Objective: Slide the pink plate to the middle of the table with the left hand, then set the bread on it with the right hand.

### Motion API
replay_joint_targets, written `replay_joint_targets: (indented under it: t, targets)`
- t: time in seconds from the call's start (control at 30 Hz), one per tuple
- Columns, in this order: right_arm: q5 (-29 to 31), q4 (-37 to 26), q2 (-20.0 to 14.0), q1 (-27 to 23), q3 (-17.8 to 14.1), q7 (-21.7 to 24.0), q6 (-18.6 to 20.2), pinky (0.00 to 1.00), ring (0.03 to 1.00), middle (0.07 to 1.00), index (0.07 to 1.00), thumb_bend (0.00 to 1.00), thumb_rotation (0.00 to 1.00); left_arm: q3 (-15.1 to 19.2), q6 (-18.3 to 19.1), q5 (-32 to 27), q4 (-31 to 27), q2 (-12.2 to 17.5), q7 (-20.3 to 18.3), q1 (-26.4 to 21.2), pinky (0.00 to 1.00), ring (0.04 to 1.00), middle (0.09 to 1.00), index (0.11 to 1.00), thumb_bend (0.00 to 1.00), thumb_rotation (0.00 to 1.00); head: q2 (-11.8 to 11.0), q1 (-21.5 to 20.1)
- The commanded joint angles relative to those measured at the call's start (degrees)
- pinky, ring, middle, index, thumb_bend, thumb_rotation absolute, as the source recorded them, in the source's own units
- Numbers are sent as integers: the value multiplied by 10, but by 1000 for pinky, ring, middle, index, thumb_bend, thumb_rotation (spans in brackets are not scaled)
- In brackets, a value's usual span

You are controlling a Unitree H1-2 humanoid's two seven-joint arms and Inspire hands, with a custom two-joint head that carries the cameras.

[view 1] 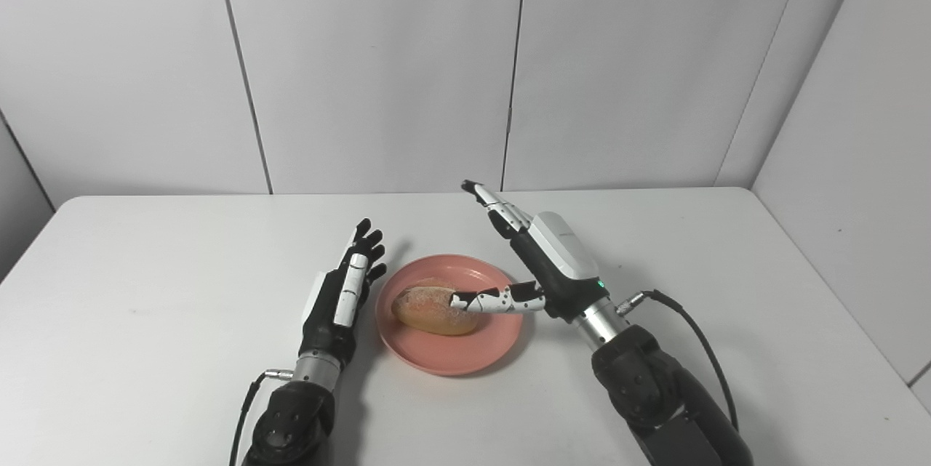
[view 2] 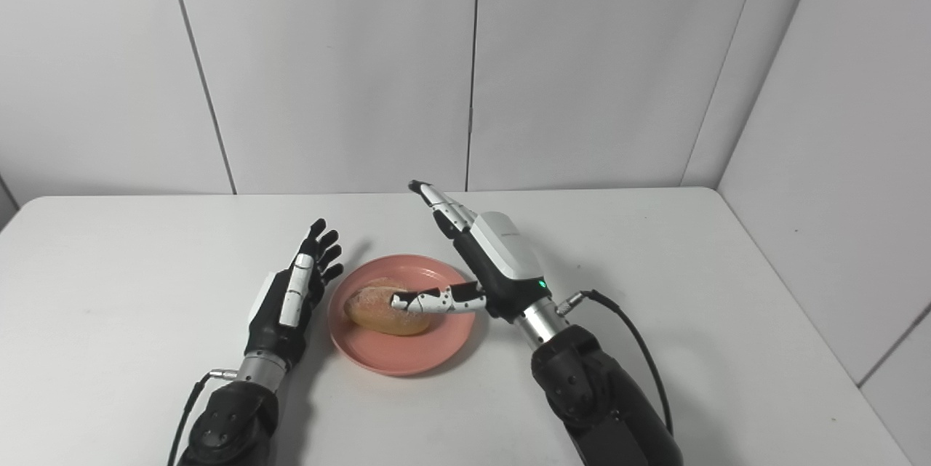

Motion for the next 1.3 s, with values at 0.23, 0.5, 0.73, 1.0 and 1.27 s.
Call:
replay_joint_targets:
  t: [0.23, 0.5, 0.73, 1.0, 1.27]
  targets:
    - [77, -43, 13, 21, -41, 15, 52, 939, 1000, 1000, 1000, 649, 876, 0, -17, -4, 10, -3, -4, 14, 931, 967, 974, 989, 668, 1000, 1, -1]
    - [126, -9, 22, 28, -54, 19, 43, 947, 991, 1000, 1000, 615, 902, -2, -15, 0, 0, -3, 1, 18, 942, 970, 976, 988, 679, 1000, 3, 1]
    - [151, 12, 31, 28, -62, 16, 41, 997, 1000, 1000, 1000, 589, 991, -3, -5, 6, -13, -2, 6, 23, 950, 969, 974, 984, 680, 1000, 6, 1]
    - [199, 45, 44, 33, -72, 30, 57, 997, 1000, 1000, 1000, 666, 1000, -7, -6, 7, -22, -4, 7, 28, 963, 977, 980, 989, 676, 1000, 8, 7]
    - [269, 86, 71, 29, -92, 38, 16, 1000, 1000, 1000, 1000, 700, 977, -11, -1, 22, -44, 0, 16, 40, 950, 974, 980, 991, 672, 1000, 10, 37]
